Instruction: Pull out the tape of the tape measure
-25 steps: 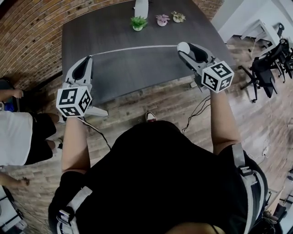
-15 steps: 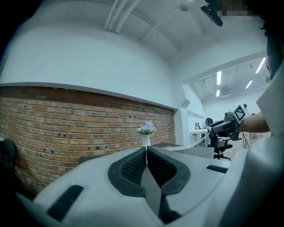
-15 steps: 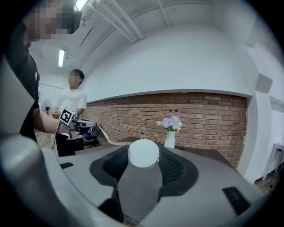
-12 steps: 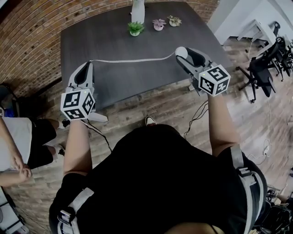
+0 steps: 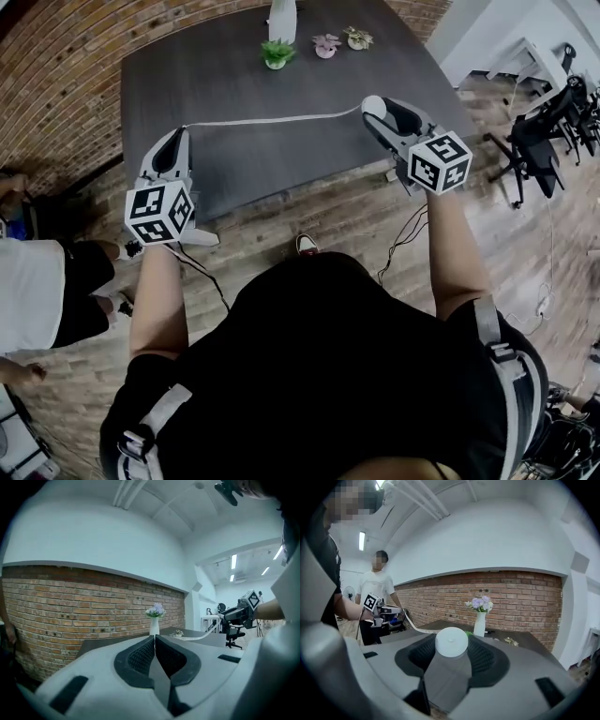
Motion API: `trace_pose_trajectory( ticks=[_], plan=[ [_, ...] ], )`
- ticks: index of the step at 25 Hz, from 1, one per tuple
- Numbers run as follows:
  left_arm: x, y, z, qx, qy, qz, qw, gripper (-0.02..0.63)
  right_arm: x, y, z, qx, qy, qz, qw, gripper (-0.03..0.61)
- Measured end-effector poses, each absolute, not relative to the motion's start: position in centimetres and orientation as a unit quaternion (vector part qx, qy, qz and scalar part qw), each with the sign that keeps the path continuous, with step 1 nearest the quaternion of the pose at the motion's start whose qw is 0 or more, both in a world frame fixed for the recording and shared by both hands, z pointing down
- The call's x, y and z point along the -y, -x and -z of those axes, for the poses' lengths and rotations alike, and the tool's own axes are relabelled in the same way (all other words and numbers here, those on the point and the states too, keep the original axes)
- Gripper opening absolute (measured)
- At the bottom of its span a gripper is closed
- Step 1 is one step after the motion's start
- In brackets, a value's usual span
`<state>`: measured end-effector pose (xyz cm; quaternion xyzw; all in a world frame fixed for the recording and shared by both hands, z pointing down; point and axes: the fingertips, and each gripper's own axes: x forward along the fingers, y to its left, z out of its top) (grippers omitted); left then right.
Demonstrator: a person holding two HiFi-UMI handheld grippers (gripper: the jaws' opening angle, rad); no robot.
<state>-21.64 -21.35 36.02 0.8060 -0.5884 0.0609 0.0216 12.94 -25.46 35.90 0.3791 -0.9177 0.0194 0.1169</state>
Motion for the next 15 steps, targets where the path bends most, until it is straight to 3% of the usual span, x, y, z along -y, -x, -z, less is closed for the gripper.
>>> trace_pose_trajectory(
  ticks=[15],
  plan=[
    [28.0, 18.8, -48.1, 0.598, -0.778, -0.137, 0.132, 0.015, 33.6, -17.0, -49.3, 0.874, -0.430, -0.130, 0.183, 0.212]
  ],
)
